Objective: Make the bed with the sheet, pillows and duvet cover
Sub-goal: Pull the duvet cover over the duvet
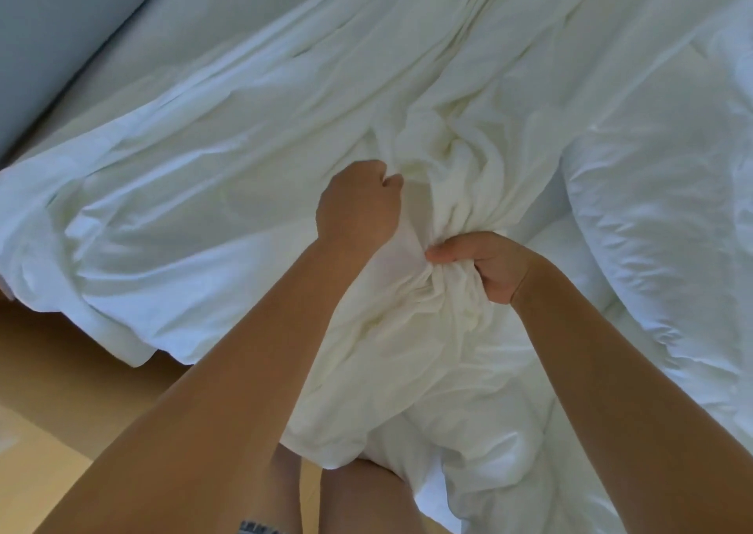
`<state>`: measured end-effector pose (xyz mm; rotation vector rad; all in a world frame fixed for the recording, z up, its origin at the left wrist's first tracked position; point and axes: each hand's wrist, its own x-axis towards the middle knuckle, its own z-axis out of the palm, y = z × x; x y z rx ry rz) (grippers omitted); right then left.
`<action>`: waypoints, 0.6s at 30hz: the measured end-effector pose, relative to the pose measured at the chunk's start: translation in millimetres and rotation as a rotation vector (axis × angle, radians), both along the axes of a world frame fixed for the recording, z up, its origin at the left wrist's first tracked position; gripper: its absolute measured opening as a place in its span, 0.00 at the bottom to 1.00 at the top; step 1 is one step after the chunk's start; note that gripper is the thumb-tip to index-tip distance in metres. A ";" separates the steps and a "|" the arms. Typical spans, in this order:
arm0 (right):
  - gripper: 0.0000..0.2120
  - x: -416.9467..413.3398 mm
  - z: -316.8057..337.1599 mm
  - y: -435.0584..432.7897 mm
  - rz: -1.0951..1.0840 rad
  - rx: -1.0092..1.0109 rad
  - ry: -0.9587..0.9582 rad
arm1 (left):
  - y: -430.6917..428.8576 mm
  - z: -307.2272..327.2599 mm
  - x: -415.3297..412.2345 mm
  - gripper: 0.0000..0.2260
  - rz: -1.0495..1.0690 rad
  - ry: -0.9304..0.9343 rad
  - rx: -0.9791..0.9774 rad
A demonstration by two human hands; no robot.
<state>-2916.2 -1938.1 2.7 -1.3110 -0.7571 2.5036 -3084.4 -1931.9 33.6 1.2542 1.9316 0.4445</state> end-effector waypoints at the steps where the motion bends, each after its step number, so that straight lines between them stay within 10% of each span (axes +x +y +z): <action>1: 0.12 -2.0 2.0 0.9 0.051 -0.008 -0.028 | 6.2 8.4 3.4 0.21 -0.023 -0.046 0.076; 5: 0.09 -14.5 6.8 -2.4 0.147 0.114 -0.083 | 9.8 32.6 44.4 0.20 -0.107 -0.398 0.066; 9: 0.11 -24.0 0.1 -19.2 -0.194 0.217 0.045 | 15.1 25.8 49.8 0.17 0.055 -0.623 -0.071; 18: 0.14 -36.8 -1.2 -5.6 -0.332 0.064 0.106 | 1.4 4.3 -21.8 0.15 0.107 -0.243 -0.019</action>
